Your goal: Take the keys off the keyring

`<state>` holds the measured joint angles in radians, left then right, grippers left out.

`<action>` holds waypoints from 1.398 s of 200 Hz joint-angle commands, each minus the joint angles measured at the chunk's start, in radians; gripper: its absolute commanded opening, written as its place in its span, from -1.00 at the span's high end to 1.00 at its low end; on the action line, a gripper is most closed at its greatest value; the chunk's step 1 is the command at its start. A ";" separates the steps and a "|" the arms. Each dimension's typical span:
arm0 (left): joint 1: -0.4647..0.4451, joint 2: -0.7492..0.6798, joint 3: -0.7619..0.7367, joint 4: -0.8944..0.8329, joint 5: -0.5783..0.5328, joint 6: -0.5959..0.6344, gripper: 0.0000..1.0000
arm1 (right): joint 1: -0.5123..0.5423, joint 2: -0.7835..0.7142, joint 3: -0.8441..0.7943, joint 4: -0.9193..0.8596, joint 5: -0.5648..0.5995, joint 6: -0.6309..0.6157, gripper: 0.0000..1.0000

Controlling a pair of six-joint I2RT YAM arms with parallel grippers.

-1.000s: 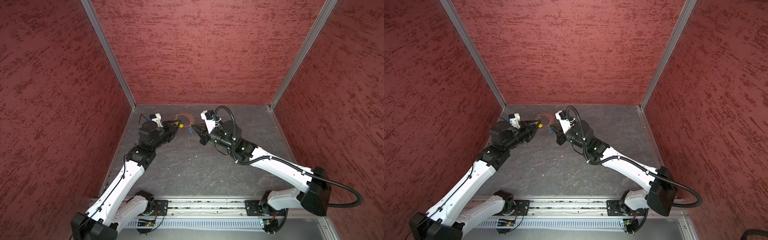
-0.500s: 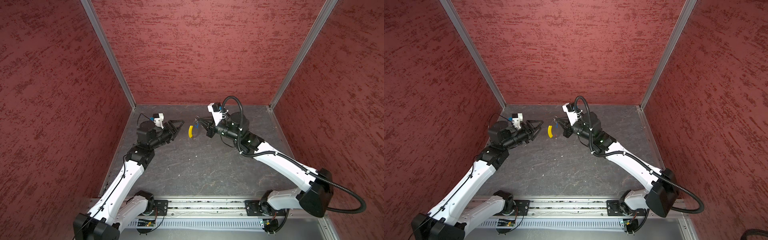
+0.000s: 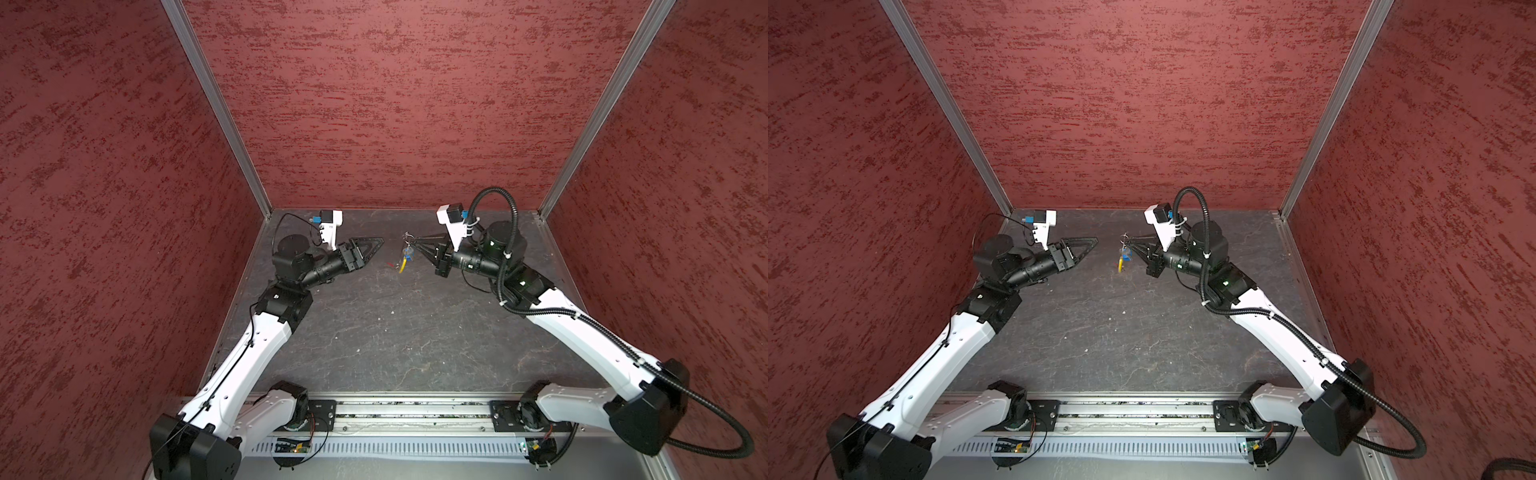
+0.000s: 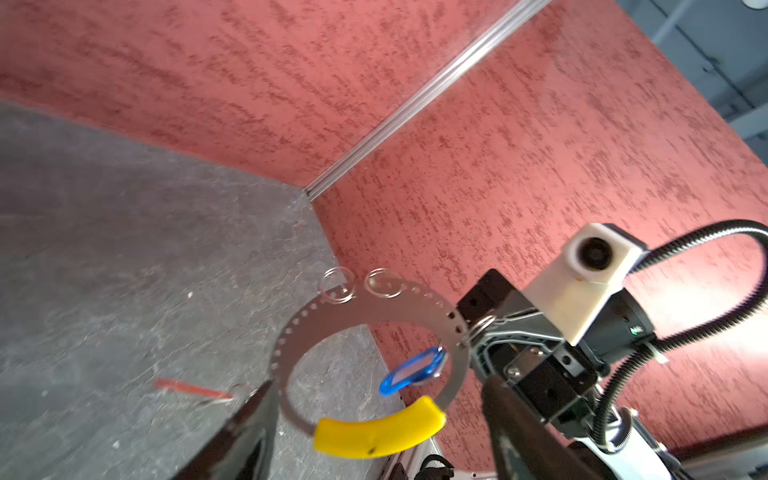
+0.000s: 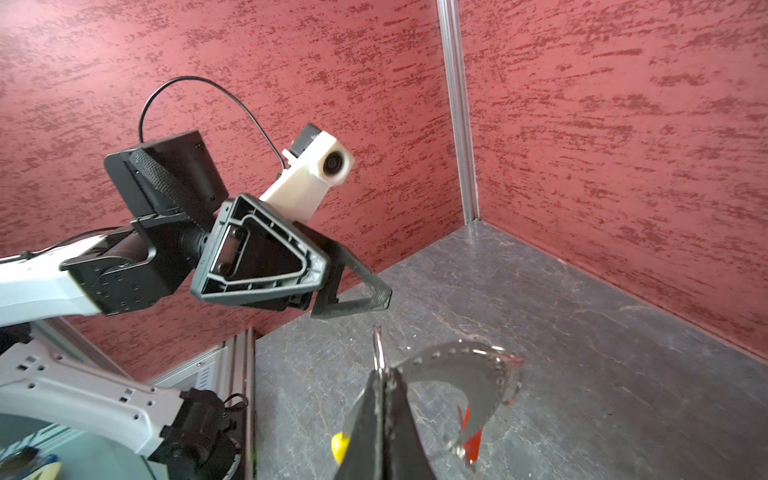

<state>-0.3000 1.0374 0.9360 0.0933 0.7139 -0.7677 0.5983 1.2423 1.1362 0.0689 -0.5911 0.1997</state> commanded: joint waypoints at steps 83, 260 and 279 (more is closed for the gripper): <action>-0.120 0.055 0.130 0.095 0.315 0.265 0.38 | -0.019 -0.052 0.010 0.070 -0.265 0.118 1.00; -0.128 0.079 0.125 0.097 0.312 0.246 0.66 | -0.016 -0.034 0.008 0.146 -0.295 0.179 1.00; -0.135 0.078 0.124 0.101 0.309 0.248 0.66 | -0.015 -0.029 0.006 0.155 -0.295 0.188 1.00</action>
<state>-0.4232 1.1126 1.0470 0.1818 1.0161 -0.5259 0.5873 1.2102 1.1282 0.1562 -0.8680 0.3691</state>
